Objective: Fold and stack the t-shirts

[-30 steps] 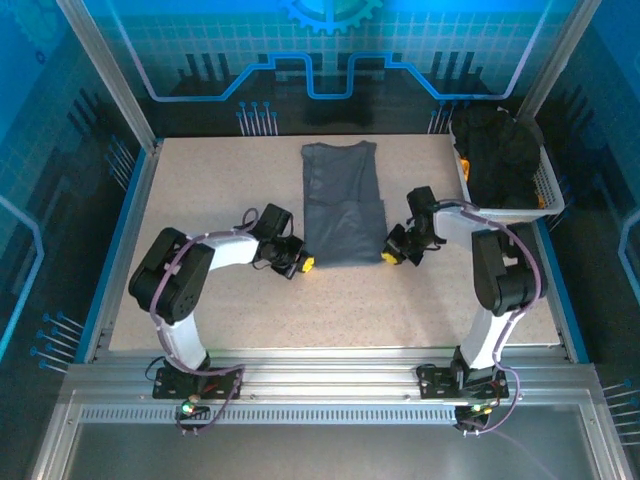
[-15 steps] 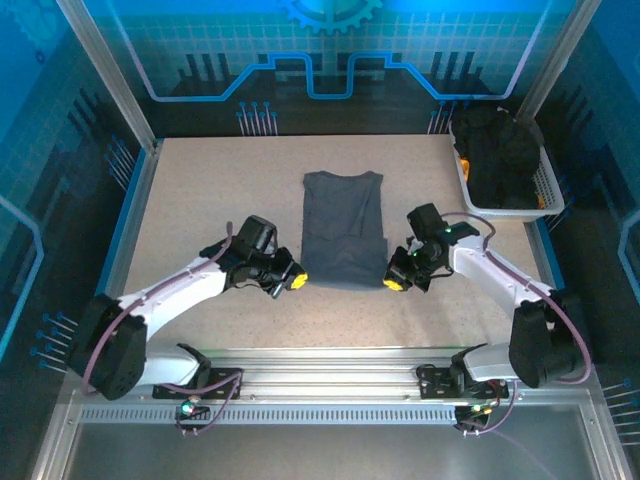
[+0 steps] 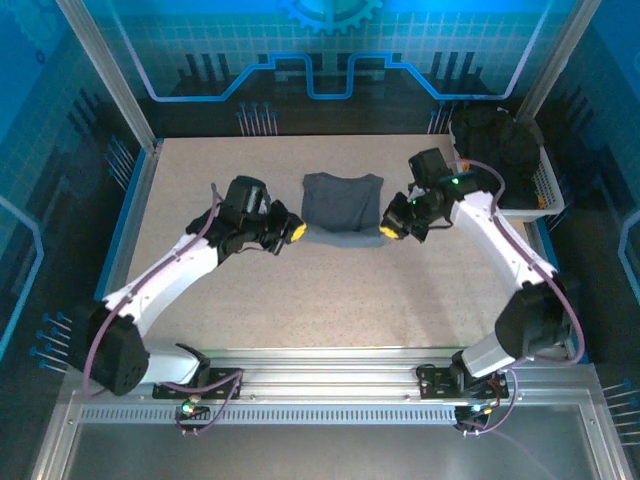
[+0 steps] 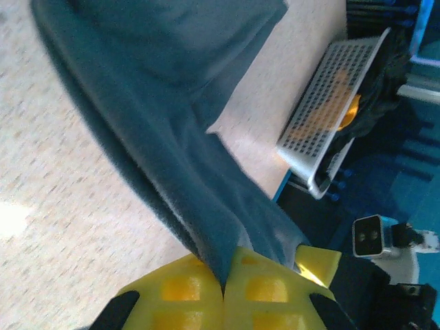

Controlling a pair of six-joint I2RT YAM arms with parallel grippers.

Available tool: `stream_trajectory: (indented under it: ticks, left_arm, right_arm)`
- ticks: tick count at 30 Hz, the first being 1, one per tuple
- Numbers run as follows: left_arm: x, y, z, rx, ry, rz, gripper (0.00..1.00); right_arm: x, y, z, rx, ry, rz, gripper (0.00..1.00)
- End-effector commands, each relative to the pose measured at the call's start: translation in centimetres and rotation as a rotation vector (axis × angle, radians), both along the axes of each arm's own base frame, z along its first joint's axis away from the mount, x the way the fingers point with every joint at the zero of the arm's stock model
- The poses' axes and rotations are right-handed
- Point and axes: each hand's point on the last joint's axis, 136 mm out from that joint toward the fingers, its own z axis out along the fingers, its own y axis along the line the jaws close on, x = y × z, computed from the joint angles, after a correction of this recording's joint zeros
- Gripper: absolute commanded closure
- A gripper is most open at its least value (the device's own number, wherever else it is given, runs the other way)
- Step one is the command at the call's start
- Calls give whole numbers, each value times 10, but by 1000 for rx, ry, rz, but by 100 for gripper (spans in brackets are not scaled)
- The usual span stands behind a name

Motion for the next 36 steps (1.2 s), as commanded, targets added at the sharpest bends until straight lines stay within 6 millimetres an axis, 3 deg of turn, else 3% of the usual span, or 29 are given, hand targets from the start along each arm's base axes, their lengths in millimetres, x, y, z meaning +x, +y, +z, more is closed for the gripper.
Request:
stream_trajectory:
  ticks: [1, 4, 7, 9, 11, 12, 14, 16, 19, 21, 25, 27, 31, 36]
  left_arm:
    - [63, 0, 17, -69, -56, 51, 100]
    - [117, 0, 4, -51, -46, 53, 100]
    - [170, 7, -23, -22, -30, 73, 100]
    - [202, 9, -42, -22, -19, 75, 100]
    - [229, 7, -54, -45, -1, 50, 75]
    - [237, 5, -58, -55, 12, 39, 65]
    - [242, 6, -51, -31, -4, 33, 52]
    - [234, 12, -40, 13, -22, 36, 48]
    - [202, 17, -23, 58, -30, 65, 49]
    - [168, 11, -20, 54, -18, 92, 50]
    - [97, -31, -35, -25, 43, 102, 47]
    - [75, -55, -45, -93, 58, 119, 43]
    - [61, -102, -68, -174, 77, 145, 39]
    - [77, -151, -89, -227, 89, 137, 37]
  right_arm:
    - [48, -11, 1, -33, -20, -44, 100]
    - [104, -16, -10, -65, -33, -62, 100]
    - [161, -19, -31, -70, -44, -74, 100]
    - [192, -22, -54, -65, -23, -83, 88]
    - [213, -25, -77, -56, 10, -101, 63]
    - [219, -25, -81, -47, 9, -102, 56]
    - [230, -26, -79, -37, -31, -92, 46]
    - [234, -25, -64, -39, -94, -66, 41]
    - [225, -28, -36, -42, -171, -43, 40]
    - [212, -31, -11, -46, -236, -30, 40]
    - [166, -34, 20, -22, -356, -44, 41]
    - [140, -34, 26, 19, -402, -65, 42]
    - [85, -37, 23, 81, -437, -103, 42]
    - [39, -45, 17, 111, -411, -117, 42]
